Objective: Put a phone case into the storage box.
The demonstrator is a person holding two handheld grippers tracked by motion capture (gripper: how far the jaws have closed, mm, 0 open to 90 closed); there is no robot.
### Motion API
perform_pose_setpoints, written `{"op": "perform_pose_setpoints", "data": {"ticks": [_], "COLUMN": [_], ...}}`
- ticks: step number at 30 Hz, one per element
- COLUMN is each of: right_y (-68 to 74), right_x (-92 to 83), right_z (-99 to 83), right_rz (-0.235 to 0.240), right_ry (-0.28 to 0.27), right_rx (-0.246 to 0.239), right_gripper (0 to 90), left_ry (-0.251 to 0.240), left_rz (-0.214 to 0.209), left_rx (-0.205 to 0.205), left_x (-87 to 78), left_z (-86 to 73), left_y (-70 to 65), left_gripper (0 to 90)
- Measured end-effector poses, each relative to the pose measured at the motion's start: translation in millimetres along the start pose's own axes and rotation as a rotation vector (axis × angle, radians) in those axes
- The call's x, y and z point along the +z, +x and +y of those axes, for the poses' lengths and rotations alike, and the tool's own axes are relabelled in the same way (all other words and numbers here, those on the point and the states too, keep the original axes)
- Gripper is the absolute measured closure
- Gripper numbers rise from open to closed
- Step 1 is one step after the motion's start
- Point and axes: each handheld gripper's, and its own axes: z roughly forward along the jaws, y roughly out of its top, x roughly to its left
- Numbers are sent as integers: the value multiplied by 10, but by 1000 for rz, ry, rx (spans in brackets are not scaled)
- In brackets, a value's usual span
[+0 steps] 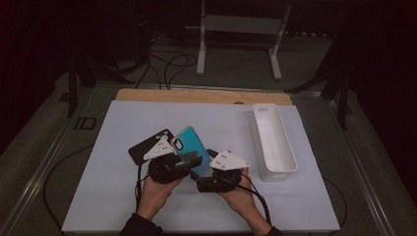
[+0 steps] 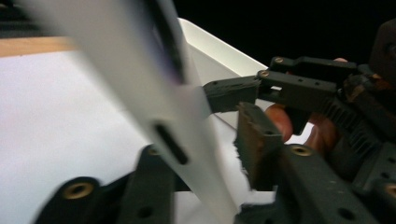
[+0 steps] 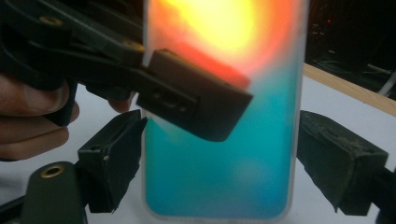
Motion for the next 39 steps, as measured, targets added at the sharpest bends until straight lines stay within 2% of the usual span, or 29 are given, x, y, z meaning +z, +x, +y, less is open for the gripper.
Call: {"op": "perform_pose_setpoints", "data": {"ticks": [2, 3, 8, 10, 14, 15, 18, 26, 34, 39], "right_y": [5, 28, 37, 41, 24, -3, -29, -78, -136, -179], "right_x": [4, 8, 27, 48, 53, 51, 50, 21, -27, -66], "right_z": [-2, 0, 3, -1, -10, -13, -27, -85, -134, -144], "right_rz": [-4, -23, -33, -41, -31, -8, 19, 45, 44, 47], "right_ry": [-3, -6, 0, 12, 17, 23, 36, 53, 68, 60], "right_rx": [-6, -7, -6, -5, 4, 9, 13, 9, 3, -3], "right_gripper": [167, 167, 167, 166, 166, 166, 165, 146, 136, 133], "left_ry": [6, 16, 22, 31, 31, 35, 36, 34, 29, 31], "left_rz": [11, 26, 39, 58, 61, 66, 79, 103, 118, 136], "left_rx": [9, 15, 22, 36, 38, 44, 45, 47, 43, 62], "left_x": [2, 13, 20, 44, 48, 46, 37, 10, -4, -6], "left_z": [6, 7, 3, -7, -8, -8, -10, -27, -49, -61], "left_y": [-12, -21, -28, -46, -48, -47, -39, -21, 3, -2], "left_gripper": [785, 813, 837, 853, 858, 858, 858, 858, 858, 857]}}
